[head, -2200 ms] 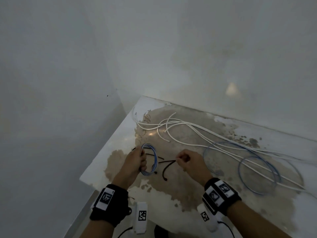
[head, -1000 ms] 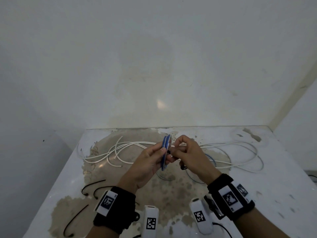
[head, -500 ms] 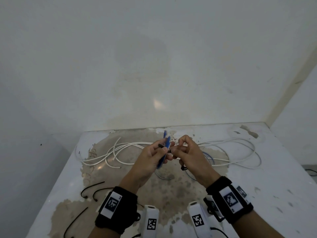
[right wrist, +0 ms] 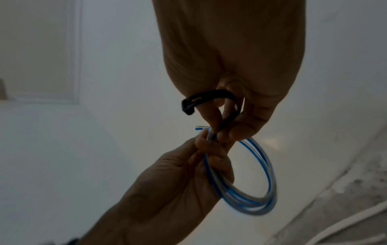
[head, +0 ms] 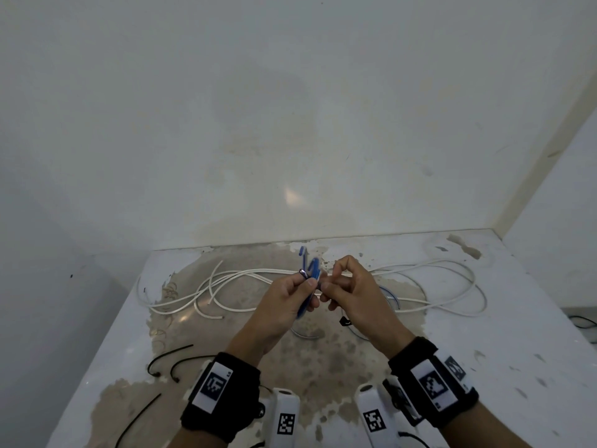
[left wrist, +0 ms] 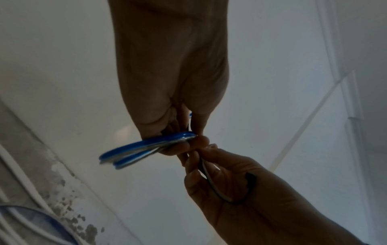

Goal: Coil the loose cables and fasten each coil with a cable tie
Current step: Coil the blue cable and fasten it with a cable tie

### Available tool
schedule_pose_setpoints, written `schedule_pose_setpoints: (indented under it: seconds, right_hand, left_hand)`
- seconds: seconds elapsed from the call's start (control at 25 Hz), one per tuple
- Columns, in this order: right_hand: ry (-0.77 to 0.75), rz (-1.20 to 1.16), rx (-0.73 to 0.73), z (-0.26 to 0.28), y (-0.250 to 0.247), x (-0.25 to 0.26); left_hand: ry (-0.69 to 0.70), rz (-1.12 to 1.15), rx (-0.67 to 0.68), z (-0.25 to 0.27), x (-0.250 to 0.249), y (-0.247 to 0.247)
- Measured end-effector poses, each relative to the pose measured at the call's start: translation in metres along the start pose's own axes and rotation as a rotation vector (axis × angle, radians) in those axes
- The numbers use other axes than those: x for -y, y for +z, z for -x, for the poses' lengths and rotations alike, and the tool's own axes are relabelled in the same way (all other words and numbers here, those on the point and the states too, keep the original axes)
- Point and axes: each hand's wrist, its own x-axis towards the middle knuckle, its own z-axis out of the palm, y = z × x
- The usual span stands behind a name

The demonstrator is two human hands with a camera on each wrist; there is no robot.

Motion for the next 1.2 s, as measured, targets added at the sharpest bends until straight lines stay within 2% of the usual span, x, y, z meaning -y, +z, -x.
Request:
schedule_pose_setpoints:
  seconds: [0.12,0.32,0.48,0.56,0.64,0.8,0.88,1.04,1.2]
  right_hand:
    - [0.04,0.07,0.049,0.001,-0.006,0.002]
    - [0.055,0.013,0.191,0.012,-0.021,0.008]
    - [-0.134,0.176,0.196,0.02,-0.015,0.0]
    - [-0.226,0.155,0.217,0.023,-0.014,-0.005]
    - [-0.27,0.16,0.182,0.021,-0.017,-0.006]
    - [-0.296,0.155,-0.031,0.005,-0.015,-0.001]
    - [-0.22,0.066,-0.07,-0.003,-0.013,0.005]
    - [-0.044,-0.102,-0.036,-0.009,-0.013,0.009]
    - [-0.125,0.092,-0.127,-0.018,-0.014,-0.001]
  left_hand:
    - [-0.004,-0.017,-0.01,-0.001,0.004,-0.001]
    - [-0.061,0.095,0.0,-0.005,0.003,-0.006]
    - [-0.073,0.143,0.007,-0.01,-0.001,-0.003]
    - [-0.075,0.202,-0.015,-0.012,-0.006,-0.003]
    - [-0.087,0.269,-0.013,-0.012,-0.01,-0.005]
    - [-0.106,0.239,0.046,-0.012,-0.006,-0.008]
    - [-0.129,0.171,0.071,-0.011,-0.004,-0.009]
    - [-0.097,0.032,0.14,-0.01,-0.003,-0.006]
    - [-0.081,-0.001,0.175,-0.005,-0.004,-0.003]
